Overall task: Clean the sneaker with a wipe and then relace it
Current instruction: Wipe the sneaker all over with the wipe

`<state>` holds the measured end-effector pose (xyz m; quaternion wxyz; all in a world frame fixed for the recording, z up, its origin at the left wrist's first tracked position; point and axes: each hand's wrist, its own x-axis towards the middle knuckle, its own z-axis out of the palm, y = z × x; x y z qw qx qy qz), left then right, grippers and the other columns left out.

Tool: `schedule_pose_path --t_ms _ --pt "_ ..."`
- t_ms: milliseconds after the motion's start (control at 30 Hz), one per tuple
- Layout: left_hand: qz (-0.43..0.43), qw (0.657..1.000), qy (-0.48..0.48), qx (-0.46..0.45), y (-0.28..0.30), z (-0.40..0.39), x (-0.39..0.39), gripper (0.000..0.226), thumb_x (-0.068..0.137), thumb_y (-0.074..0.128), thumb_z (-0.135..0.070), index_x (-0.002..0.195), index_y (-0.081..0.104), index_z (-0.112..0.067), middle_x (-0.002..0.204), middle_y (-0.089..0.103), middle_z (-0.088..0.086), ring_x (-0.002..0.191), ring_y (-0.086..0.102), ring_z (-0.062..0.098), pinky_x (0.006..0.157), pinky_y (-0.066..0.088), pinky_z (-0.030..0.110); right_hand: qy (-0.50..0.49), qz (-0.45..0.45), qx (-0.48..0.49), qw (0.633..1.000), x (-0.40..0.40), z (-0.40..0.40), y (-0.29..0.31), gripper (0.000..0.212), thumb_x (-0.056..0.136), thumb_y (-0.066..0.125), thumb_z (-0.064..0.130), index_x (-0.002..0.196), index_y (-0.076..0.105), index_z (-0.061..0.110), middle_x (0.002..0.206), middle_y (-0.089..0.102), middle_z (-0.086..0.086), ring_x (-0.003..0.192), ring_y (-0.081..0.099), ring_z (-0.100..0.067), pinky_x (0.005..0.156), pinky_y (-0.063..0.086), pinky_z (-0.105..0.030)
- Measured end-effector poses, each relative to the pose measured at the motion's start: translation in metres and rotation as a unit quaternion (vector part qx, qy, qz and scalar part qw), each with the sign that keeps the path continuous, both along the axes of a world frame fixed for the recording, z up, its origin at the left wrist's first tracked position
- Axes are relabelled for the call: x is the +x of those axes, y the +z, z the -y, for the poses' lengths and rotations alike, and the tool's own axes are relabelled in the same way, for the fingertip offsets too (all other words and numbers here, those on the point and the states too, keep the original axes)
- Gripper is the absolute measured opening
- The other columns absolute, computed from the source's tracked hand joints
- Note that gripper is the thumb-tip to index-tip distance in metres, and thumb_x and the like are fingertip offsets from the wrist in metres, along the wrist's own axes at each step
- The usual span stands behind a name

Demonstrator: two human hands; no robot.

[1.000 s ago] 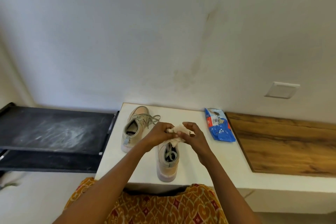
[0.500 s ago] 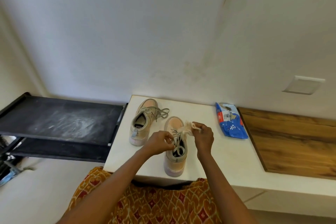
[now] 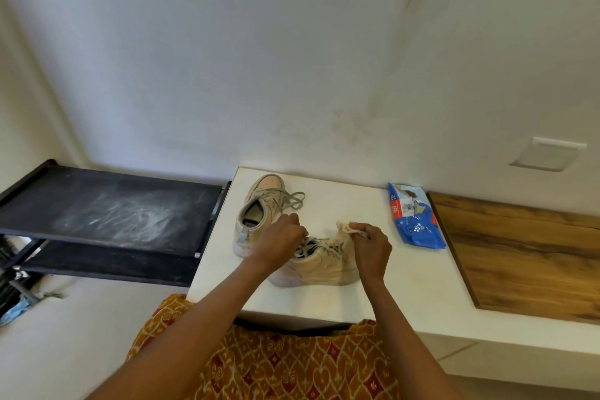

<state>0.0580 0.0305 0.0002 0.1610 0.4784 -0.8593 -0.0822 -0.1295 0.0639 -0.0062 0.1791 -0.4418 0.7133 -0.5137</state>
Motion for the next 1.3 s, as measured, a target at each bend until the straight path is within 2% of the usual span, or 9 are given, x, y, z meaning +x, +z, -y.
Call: schedule_pose_path --t_ms 100,233,333,533,633,833,967,1133,1300 --pt "-0.074 0.994 0.016 -0.074 -0.012 -0.022 0.003 0.027 0.094 0.049 -0.024 0.102 0.070 -0.008 0.097 0.061 0.008 0.088 0.055 0.024 0.068 0.049 0.035 0.070 -0.046 -0.015 0.996 0.024 -0.008 0.000 0.023 0.086 0.057 0.002 0.105 0.068 0.007 0.105 0.063 -0.003 0.095 0.056 -0.009 0.078 0.039 -0.006" --pt "-0.097 0.991 0.003 -0.091 -0.024 -0.049 0.014 0.028 0.089 0.048 -0.023 0.110 0.062 -0.011 0.110 0.059 0.007 0.096 0.058 0.020 0.073 0.055 0.031 0.162 -0.160 -0.006 0.974 0.039 -0.027 -0.021 0.022 0.094 0.052 0.009 0.110 0.066 0.006 0.107 0.063 -0.007 0.099 0.051 -0.011 0.085 0.036 -0.011" --pt "-0.088 0.991 -0.007 -0.100 -0.032 -0.060 0.021 0.034 0.074 0.075 -0.008 0.106 0.065 -0.013 0.111 0.060 0.008 0.098 0.060 0.021 0.071 0.056 0.025 0.161 -0.216 0.044 0.962 0.019 -0.028 -0.028 0.022 0.091 0.055 0.005 0.109 0.068 0.005 0.103 0.065 -0.011 0.097 0.057 -0.021 0.082 0.039 -0.018" --pt "-0.076 0.986 -0.023 -0.145 -0.030 -0.061 0.019 0.036 0.064 0.083 -0.006 0.098 0.071 -0.013 0.103 0.063 0.008 0.096 0.060 0.022 0.064 0.056 0.024 0.096 -0.274 0.183 0.940 -0.019 -0.019 -0.013 0.022 0.088 0.055 0.010 0.109 0.054 0.007 0.097 0.066 -0.011 0.090 0.063 -0.030 0.068 0.043 -0.029" --pt "-0.080 0.985 -0.012 -0.153 -0.028 -0.060 0.013 0.026 0.068 0.080 -0.006 0.091 0.070 -0.012 0.092 0.062 0.003 0.088 0.056 0.018 0.061 0.051 0.020 0.137 -0.290 0.181 0.930 -0.008 -0.016 -0.018 0.034 0.090 0.050 0.006 0.124 0.056 0.008 0.114 0.063 -0.013 0.106 0.058 -0.028 0.086 0.045 -0.031" --pt "-0.094 0.985 0.004 -0.146 -0.031 -0.052 0.014 0.020 0.074 0.073 -0.001 0.093 0.069 -0.008 0.083 0.065 0.004 0.081 0.056 0.021 0.057 0.052 0.030 0.134 -0.368 0.171 0.904 -0.034 -0.037 -0.026 0.017 0.091 0.056 0.015 0.097 0.071 0.011 0.094 0.063 -0.006 0.093 0.056 -0.022 0.067 0.038 -0.026" --pt "-0.102 0.985 -0.004 -0.139 -0.024 -0.050 0.010 0.025 0.075 0.075 -0.005 0.098 0.065 -0.010 0.085 0.068 0.003 0.081 0.058 0.019 0.054 0.051 0.028 0.070 -0.428 0.188 0.881 -0.025 -0.018 -0.016 0.017 0.089 0.054 0.012 0.091 0.071 0.012 0.091 0.068 -0.005 0.091 0.056 -0.025 0.071 0.036 -0.030" --pt "-0.083 0.986 -0.033 -0.139 -0.031 -0.056 0.017 0.024 0.072 0.077 -0.009 0.094 0.069 -0.012 0.087 0.067 0.001 0.086 0.058 0.019 0.059 0.053 0.025 0.069 -0.490 0.144 0.857 -0.028 -0.033 -0.026 0.010 0.067 0.079 0.013 0.068 0.071 0.019 0.070 0.065 0.001 0.072 0.056 -0.023 0.062 0.039 -0.033" --pt "-0.060 0.986 -0.033 -0.154 -0.027 -0.059 0.013 0.032 0.070 0.077 -0.001 0.099 0.068 -0.011 0.097 0.064 0.005 0.087 0.056 0.020 0.057 0.053 0.025 -0.022 -0.434 0.220 0.873 -0.030 -0.020 -0.021 0.010 0.082 0.064 0.017 0.087 0.073 0.016 0.097 0.063 -0.004 0.097 0.051 -0.026 0.080 0.038 -0.039"
